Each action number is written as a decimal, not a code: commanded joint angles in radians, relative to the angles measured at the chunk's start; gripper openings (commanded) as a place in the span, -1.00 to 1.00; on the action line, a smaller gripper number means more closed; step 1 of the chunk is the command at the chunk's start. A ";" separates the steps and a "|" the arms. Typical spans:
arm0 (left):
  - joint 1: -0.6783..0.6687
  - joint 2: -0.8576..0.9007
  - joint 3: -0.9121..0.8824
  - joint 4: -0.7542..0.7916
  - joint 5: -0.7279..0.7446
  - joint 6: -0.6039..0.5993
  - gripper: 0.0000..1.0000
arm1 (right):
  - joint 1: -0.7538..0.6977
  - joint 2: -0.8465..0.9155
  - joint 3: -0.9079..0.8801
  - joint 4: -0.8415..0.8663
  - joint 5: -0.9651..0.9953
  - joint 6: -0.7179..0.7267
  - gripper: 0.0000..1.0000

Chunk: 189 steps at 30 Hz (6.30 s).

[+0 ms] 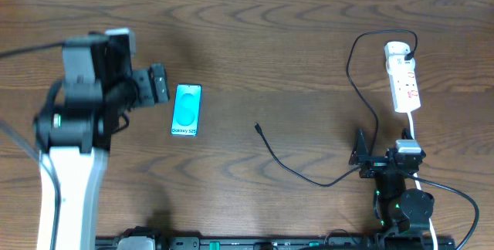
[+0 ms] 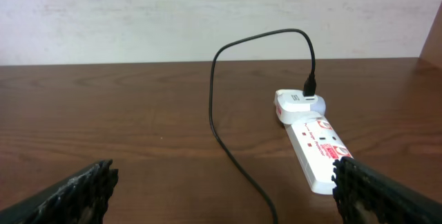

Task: Plug charger to phone and switch on socket
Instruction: 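Move the left gripper up and over the Galaxy S25 phone, then lower the left gripper and close it on the phone's bottom edge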

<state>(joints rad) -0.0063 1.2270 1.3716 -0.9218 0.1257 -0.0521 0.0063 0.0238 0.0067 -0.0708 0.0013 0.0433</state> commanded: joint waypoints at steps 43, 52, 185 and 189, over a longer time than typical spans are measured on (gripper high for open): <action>-0.078 0.741 0.483 -0.378 0.064 -0.004 0.37 | 0.008 -0.006 -0.001 -0.004 0.015 0.012 0.98; -0.092 0.741 0.478 -0.355 0.040 -0.004 0.96 | 0.008 -0.006 -0.001 -0.004 0.015 0.012 0.98; -0.143 0.800 -0.048 0.195 -0.085 0.038 0.96 | 0.008 -0.006 -0.001 -0.004 0.015 0.012 0.99; -0.143 0.800 -0.048 0.194 -0.086 0.042 0.96 | 0.008 -0.006 -0.001 -0.004 0.015 0.012 0.98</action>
<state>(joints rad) -0.1516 2.0171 1.3327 -0.7277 0.0597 -0.0246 0.0063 0.0238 0.0067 -0.0708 0.0013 0.0452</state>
